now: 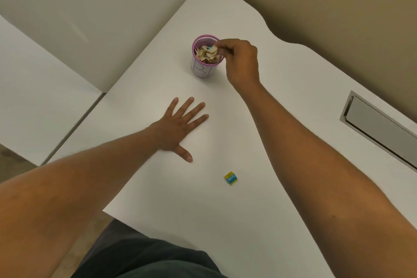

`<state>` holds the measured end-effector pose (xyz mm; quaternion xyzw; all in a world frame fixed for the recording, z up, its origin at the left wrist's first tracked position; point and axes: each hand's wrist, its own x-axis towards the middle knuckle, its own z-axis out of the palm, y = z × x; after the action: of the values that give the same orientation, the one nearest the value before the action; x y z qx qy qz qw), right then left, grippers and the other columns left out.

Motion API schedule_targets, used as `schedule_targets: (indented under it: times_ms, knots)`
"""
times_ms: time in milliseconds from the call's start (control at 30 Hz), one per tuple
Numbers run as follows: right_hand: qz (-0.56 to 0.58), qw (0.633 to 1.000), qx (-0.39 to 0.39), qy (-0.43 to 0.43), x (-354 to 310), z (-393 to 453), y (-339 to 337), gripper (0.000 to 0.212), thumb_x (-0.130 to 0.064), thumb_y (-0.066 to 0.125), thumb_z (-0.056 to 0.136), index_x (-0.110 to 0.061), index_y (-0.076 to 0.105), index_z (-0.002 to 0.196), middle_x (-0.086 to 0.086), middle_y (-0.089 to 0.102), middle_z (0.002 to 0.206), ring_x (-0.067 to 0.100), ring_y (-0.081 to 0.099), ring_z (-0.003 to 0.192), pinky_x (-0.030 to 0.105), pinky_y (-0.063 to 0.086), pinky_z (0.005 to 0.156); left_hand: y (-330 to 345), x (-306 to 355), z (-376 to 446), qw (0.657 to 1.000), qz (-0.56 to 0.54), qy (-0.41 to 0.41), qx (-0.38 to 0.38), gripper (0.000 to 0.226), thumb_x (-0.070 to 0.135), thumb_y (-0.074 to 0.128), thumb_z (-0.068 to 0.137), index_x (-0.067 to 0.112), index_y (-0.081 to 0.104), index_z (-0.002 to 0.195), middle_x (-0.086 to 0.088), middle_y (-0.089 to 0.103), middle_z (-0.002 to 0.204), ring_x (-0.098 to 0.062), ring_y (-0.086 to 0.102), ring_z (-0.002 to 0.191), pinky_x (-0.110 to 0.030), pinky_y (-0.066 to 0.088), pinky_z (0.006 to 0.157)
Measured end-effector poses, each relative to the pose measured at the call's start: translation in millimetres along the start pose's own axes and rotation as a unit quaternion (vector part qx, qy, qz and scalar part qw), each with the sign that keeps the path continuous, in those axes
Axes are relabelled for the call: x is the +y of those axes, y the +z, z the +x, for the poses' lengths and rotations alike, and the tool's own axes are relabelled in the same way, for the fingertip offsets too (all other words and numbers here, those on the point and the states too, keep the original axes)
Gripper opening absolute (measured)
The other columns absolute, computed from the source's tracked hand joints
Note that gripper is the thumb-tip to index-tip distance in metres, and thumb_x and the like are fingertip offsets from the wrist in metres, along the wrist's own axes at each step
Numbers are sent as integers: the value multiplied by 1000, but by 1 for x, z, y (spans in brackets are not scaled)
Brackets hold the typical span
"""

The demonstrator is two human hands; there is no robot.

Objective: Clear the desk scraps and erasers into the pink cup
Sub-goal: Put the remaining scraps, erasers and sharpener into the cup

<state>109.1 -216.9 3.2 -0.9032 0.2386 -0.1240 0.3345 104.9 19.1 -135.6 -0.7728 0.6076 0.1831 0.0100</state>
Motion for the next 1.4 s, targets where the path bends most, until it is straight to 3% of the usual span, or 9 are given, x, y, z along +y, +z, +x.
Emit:
schedule_targets:
  times_ms: [300,400,533,700,900,1067,1233,1333,1400]
  knots:
    - [94,968,132,191,79,-185,-79,23,-3,62,94,-16,76,106,-4,75,105,6,68,92,14,53,81,-11,7,-2,998,28,-22,-61,144,110,30,58,26,-23,164,-8,-30,172,-41,-26,158,-70,-8,124]
    - [21,957,123,263,126,-254,-101,20,-5,67,93,-16,75,108,-3,73,110,17,67,98,29,55,87,-23,20,-1,994,50,-37,-91,146,104,41,62,19,-19,165,-13,-29,172,-45,-23,158,-70,-3,126]
    - [-65,935,49,344,171,-307,-114,40,-9,79,86,-16,69,124,4,63,129,28,56,122,32,49,95,-33,52,-4,998,-3,-22,-63,120,81,66,78,22,13,168,-9,0,177,-39,11,161,-57,21,127]
    - [-100,933,-15,347,183,-326,-102,77,-21,87,78,-20,50,145,5,45,147,31,40,133,31,38,103,-36,118,-8,990,-130,50,-20,71,62,61,96,32,40,156,11,42,149,-18,58,121,-30,46,88]
    - [-44,949,37,309,175,-324,-82,42,-1,72,87,-13,65,127,8,60,125,28,56,117,8,37,85,-26,174,-5,989,-139,-1,-43,55,50,62,100,28,48,148,2,50,132,-22,55,117,-39,55,87]
    - [113,927,108,341,155,-314,-74,28,-18,74,89,-18,71,116,-1,73,106,13,68,89,20,52,79,-17,179,-7,992,-125,-7,-10,35,16,51,103,19,60,137,-6,57,119,-29,60,106,-41,56,82]
    - [612,647,196,410,143,-295,-97,34,0,60,95,1,61,129,18,71,107,27,74,88,33,63,79,-47,142,-5,862,-464,-164,121,28,9,76,92,17,74,119,-6,75,99,-19,69,81,-36,57,83]
    - [666,617,186,375,140,-289,-118,38,1,55,98,6,55,136,19,69,110,31,72,99,31,63,81,-79,107,-1,724,-641,-210,144,32,-2,77,88,22,71,109,-1,76,86,-13,70,73,-33,58,72]
    - [657,638,186,357,137,-283,-128,40,1,57,98,6,54,137,18,69,110,33,71,102,32,62,85,-99,81,0,710,-652,-210,164,30,1,80,85,25,72,100,5,79,80,-8,72,71,-28,57,66]
